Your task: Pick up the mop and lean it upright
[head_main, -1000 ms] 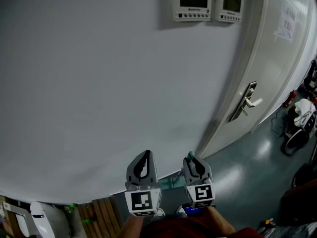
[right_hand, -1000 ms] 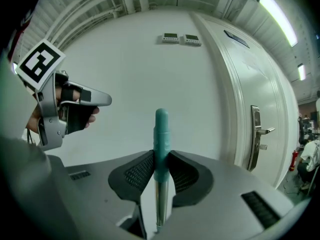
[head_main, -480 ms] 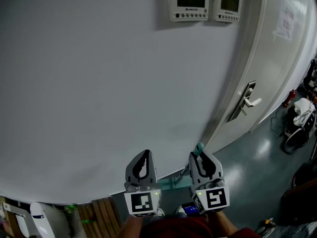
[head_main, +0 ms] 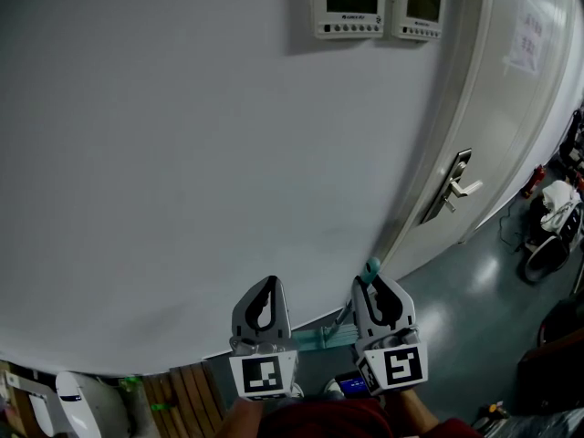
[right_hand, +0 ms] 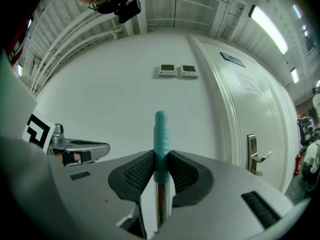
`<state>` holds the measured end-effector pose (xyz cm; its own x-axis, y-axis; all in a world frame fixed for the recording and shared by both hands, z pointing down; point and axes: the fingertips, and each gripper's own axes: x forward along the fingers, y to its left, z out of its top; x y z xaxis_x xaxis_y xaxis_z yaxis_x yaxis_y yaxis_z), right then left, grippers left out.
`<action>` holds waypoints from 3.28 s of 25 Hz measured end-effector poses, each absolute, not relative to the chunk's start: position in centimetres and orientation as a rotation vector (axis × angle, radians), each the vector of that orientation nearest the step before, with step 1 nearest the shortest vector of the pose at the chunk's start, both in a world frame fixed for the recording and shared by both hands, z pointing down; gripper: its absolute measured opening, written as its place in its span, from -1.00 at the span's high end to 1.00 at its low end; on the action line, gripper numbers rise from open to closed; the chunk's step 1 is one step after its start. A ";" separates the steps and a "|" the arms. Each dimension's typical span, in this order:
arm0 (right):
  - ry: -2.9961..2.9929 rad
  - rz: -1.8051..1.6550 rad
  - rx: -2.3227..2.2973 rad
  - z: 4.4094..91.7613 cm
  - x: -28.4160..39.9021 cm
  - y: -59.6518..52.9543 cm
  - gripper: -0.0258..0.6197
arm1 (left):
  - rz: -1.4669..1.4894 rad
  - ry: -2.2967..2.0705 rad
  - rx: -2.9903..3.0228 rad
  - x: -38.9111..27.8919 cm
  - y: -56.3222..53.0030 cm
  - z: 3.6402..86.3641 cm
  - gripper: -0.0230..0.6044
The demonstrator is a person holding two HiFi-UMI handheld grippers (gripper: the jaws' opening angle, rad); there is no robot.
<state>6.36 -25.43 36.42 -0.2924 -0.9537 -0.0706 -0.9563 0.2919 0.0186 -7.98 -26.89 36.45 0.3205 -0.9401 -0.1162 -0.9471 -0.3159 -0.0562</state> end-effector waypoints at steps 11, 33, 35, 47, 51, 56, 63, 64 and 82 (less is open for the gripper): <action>2.480 0.085 -1.822 36.5 6.8 -24.9 0.60 | 0.121 1.767 -2.458 -7.5 -26.3 36.1 0.88; 2.472 0.068 -1.902 37.8 7.9 -25.3 0.60 | 0.106 1.765 -2.442 -7.1 -26.5 36.3 0.88; 2.473 0.063 -1.922 38.3 8.2 -25.5 0.60 | 0.106 1.768 -2.441 -7.1 -26.6 36.4 0.88; 2.481 -0.012 -2.062 43.0 10.2 -26.5 0.60 | 0.104 1.769 -2.450 -6.8 -27.0 36.9 0.88; 2.480 -0.032 -2.107 44.7 10.7 -27.0 0.60 | 0.105 1.772 -2.451 -6.9 -27.1 36.9 0.88; 2.465 -0.014 -2.132 46.9 11.0 -27.4 0.60 | 0.103 1.770 -2.447 -7.1 -27.0 36.9 0.88; 2.486 -0.205 -2.211 49.9 10.9 -27.8 0.60 | 0.107 1.771 -2.451 -7.1 -26.7 36.9 0.88; 2.485 -0.227 -2.220 50.3 10.9 -27.8 0.60 | 0.104 1.770 -2.451 -7.1 -26.7 36.9 0.88; 2.508 -0.260 -2.278 55.0 11.3 -29.1 0.60 | 0.102 1.768 -2.449 -7.0 -26.6 37.0 0.88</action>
<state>11.32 -29.13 54.98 -0.0829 -0.9540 0.2881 -0.9928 0.1042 0.0592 -7.03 -26.63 37.03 0.3158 -0.9407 -0.1242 -0.9487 -0.3109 -0.0574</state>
